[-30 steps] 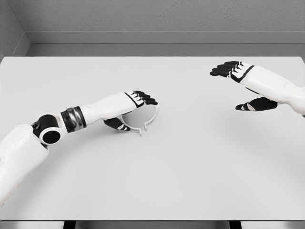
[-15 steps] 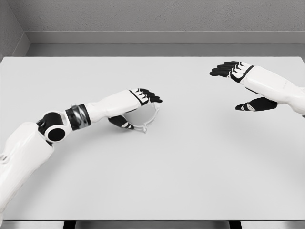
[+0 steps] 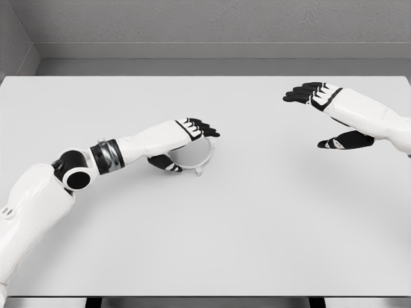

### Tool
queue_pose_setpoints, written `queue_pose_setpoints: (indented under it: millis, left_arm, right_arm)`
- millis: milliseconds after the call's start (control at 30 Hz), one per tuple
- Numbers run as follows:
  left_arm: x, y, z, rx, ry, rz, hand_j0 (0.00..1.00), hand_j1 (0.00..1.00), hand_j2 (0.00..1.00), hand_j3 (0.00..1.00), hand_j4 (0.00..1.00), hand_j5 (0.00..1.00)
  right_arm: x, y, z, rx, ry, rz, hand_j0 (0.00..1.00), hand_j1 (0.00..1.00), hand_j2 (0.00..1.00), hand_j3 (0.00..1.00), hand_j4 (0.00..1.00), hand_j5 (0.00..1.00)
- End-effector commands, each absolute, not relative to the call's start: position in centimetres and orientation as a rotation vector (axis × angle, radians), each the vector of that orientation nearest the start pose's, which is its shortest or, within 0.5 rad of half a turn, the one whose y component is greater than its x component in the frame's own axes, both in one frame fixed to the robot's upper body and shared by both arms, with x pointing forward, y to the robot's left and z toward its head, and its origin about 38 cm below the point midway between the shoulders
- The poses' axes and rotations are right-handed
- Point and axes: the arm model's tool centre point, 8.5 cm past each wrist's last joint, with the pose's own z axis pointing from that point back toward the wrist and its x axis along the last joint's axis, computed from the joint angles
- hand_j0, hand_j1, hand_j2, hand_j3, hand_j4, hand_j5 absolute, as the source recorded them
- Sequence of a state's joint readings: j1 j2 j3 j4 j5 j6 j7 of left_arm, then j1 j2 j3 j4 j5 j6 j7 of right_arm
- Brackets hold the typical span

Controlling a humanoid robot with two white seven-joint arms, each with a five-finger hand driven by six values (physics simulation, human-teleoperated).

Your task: Assemble PVC drainage pipe clamps

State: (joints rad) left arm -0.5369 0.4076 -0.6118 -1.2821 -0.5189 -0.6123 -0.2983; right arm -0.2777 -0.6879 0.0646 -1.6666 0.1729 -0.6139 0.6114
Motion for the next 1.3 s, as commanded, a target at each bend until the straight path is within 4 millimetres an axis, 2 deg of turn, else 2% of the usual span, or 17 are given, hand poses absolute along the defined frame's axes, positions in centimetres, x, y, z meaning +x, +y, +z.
queue_pose_setpoints:
  millis: [0, 67, 167, 267, 333, 467, 500, 600, 667, 833, 933, 1000, 1067, 1100, 1167, 1267]
  left_arm:
    - [43.7, 16.9, 13.3, 0.153, -1.769, -1.811, 1.0, 1.0, 1.0, 1.0, 1.0, 1.0]
    - [43.8, 17.0, 13.6, 0.154, -1.776, -1.807, 1.0, 1.0, 1.0, 1.0, 1.0, 1.0]
    - [43.4, 18.8, 14.8, 0.199, -1.772, -1.845, 1.0, 1.0, 1.0, 1.0, 1.0, 1.0]
    - [42.1, 20.1, 15.2, 0.196, -1.774, -1.862, 1.0, 1.0, 1.0, 1.0, 1.0, 1.0]
    - [41.7, 22.4, 15.7, 0.223, -1.742, -1.874, 1.0, 1.0, 1.0, 1.0, 1.0, 1.0]
    - [42.6, 31.5, 21.0, 0.422, -1.693, -1.785, 1.0, 1.0, 1.0, 1.0, 1.0, 1.0]
    - [42.7, 33.6, 21.7, 0.472, -1.654, -1.783, 1.0, 1.0, 1.0, 1.0, 1.0, 1.0]
    - [42.8, 35.0, 22.1, 0.509, -1.63, -1.77, 1.0, 1.0, 1.0, 1.0, 1.0, 1.0]
    - [43.1, 35.9, 21.6, 0.513, -1.603, -1.748, 1.0, 1.0, 1.0, 1.0, 1.0, 1.0]
    - [43.1, 36.0, 21.3, 0.51, -1.603, -1.74, 1.0, 1.0, 1.0, 1.0, 1.0, 1.0]
    - [43.6, 35.9, 20.0, 0.49, -1.596, -1.697, 1.0, 1.0, 1.0, 1.0, 1.0, 1.0]
    - [44.7, 34.1, 18.3, 0.436, -1.622, -1.644, 1.0, 1.0, 1.0, 1.0, 1.0, 1.0]
    - [45.8, 31.6, 17.4, 0.389, -1.669, -1.602, 1.0, 1.0, 1.0, 1.0, 1.0, 1.0]
    - [46.2, 29.5, 16.8, 0.345, -1.691, -1.608, 1.0, 1.0, 1.0, 1.0, 1.0, 1.0]
    - [46.6, 26.8, 16.6, 0.298, -1.719, -1.625, 1.0, 1.0, 1.0, 1.0, 1.0, 1.0]
    - [46.7, 24.8, 15.9, 0.251, -1.741, -1.619, 1.0, 1.0, 1.0, 1.0, 1.0, 1.0]
  right_arm:
    - [38.1, -32.3, 25.3, -0.336, -1.831, 1.68, 1.0, 1.0, 1.0, 1.0, 1.0, 1.0]
    - [38.1, -32.3, 25.3, -0.336, -1.831, 1.68, 1.0, 1.0, 1.0, 1.0, 1.0, 1.0]
    - [38.1, -32.3, 25.3, -0.336, -1.831, 1.68, 1.0, 1.0, 1.0, 1.0, 1.0, 1.0]
    - [38.1, -32.4, 25.3, -0.336, -1.83, 1.679, 1.0, 1.0, 1.0, 1.0, 1.0, 1.0]
    - [38.1, -32.3, 25.3, -0.336, -1.831, 1.68, 1.0, 1.0, 1.0, 1.0, 1.0, 1.0]
    - [38.1, -32.3, 25.3, -0.336, -1.831, 1.68, 1.0, 1.0, 1.0, 1.0, 1.0, 1.0]
    - [38.1, -32.3, 25.3, -0.336, -1.831, 1.68, 1.0, 1.0, 1.0, 1.0, 1.0, 1.0]
    - [38.1, -32.3, 25.2, -0.335, -1.83, 1.68, 1.0, 1.0, 1.0, 1.0, 1.0, 1.0]
    - [38.1, -32.3, 25.2, -0.335, -1.83, 1.68, 1.0, 1.0, 1.0, 1.0, 1.0, 1.0]
    - [38.1, -32.4, 25.2, -0.335, -1.829, 1.679, 1.0, 1.0, 1.0, 1.0, 1.0, 1.0]
    - [38.1, -32.4, 25.2, -0.335, -1.829, 1.679, 1.0, 1.0, 1.0, 1.0, 1.0, 1.0]
    - [38.1, -32.4, 25.2, -0.335, -1.829, 1.679, 1.0, 1.0, 1.0, 1.0, 1.0, 1.0]
    - [38.1, -32.4, 25.2, -0.335, -1.829, 1.679, 1.0, 1.0, 1.0, 1.0, 1.0, 1.0]
    - [38.1, -32.4, 25.2, -0.335, -1.829, 1.679, 1.0, 1.0, 1.0, 1.0, 1.0, 1.0]
    - [38.1, -32.4, 25.2, -0.335, -1.829, 1.679, 1.0, 1.0, 1.0, 1.0, 1.0, 1.0]
    - [38.1, -32.4, 25.2, -0.335, -1.829, 1.679, 1.0, 1.0, 1.0, 1.0, 1.0, 1.0]
